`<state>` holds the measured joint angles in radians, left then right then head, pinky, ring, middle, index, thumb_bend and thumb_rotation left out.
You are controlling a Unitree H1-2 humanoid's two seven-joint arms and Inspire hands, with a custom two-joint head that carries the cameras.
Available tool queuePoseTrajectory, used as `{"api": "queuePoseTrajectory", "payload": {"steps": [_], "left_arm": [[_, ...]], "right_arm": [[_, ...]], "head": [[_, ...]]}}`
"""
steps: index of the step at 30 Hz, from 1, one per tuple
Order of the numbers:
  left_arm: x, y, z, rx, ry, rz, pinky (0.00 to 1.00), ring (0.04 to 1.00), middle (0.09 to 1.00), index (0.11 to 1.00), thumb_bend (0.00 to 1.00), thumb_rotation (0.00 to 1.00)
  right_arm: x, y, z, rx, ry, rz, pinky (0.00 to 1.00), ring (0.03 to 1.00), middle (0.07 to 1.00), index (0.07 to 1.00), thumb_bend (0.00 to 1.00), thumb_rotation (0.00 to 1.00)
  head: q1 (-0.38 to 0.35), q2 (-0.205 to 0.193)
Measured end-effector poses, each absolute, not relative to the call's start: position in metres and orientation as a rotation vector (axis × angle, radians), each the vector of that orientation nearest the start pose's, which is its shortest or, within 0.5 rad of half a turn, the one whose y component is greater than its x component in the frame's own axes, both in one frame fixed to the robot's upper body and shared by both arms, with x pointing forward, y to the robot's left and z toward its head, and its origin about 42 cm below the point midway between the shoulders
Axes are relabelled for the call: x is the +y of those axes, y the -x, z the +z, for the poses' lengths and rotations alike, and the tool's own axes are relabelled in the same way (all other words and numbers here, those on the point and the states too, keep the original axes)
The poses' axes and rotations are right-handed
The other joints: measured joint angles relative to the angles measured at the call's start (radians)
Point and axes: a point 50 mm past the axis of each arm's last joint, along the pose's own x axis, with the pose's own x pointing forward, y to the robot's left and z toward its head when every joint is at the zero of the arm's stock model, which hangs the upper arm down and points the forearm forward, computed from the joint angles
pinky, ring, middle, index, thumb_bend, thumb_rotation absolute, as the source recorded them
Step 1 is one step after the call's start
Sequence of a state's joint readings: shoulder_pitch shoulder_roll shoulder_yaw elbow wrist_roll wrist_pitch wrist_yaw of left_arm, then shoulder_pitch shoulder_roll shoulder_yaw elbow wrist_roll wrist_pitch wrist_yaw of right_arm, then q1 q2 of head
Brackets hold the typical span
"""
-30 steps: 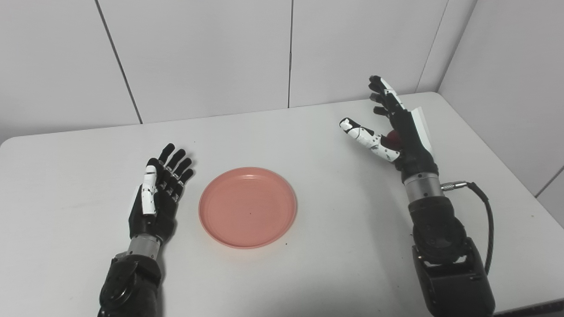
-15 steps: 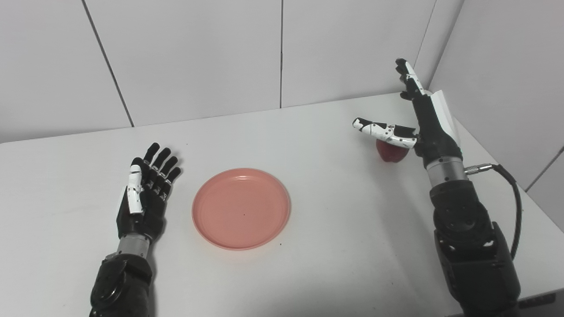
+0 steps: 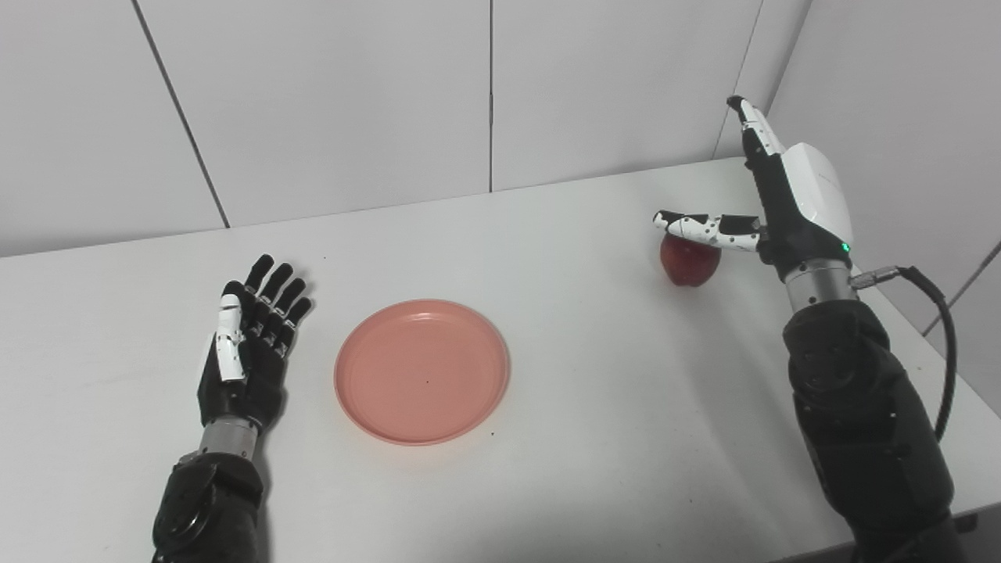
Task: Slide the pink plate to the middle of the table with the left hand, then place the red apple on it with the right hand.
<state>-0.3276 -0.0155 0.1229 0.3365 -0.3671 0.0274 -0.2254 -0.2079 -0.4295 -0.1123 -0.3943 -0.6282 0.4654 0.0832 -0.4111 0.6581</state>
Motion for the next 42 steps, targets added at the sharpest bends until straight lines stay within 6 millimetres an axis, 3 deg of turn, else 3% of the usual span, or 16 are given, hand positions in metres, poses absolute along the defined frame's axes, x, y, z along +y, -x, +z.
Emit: {"api": "queuePoseTrajectory", "payload": {"steps": [15,42], "left_arm": [[0.197,-0.385,0.11,-0.004,0.41,-0.196,0.92,0.901,0.908,0.889,0.34,1.0],[0.197,-0.383,0.11,-0.004,0.409,-0.194,0.91,0.9,0.908,0.893,0.35,1.0]], "right_arm": [[-0.362,-0.323,0.255,-0.005,0.994,-0.377,0.77,0.89,0.949,0.942,1.0,0.4],[-0.358,-0.348,0.222,0.113,0.942,-0.312,0.76,0.886,0.947,0.941,1.0,0.39]], "head": [[0.006,0.008],[0.014,0.017]]}}
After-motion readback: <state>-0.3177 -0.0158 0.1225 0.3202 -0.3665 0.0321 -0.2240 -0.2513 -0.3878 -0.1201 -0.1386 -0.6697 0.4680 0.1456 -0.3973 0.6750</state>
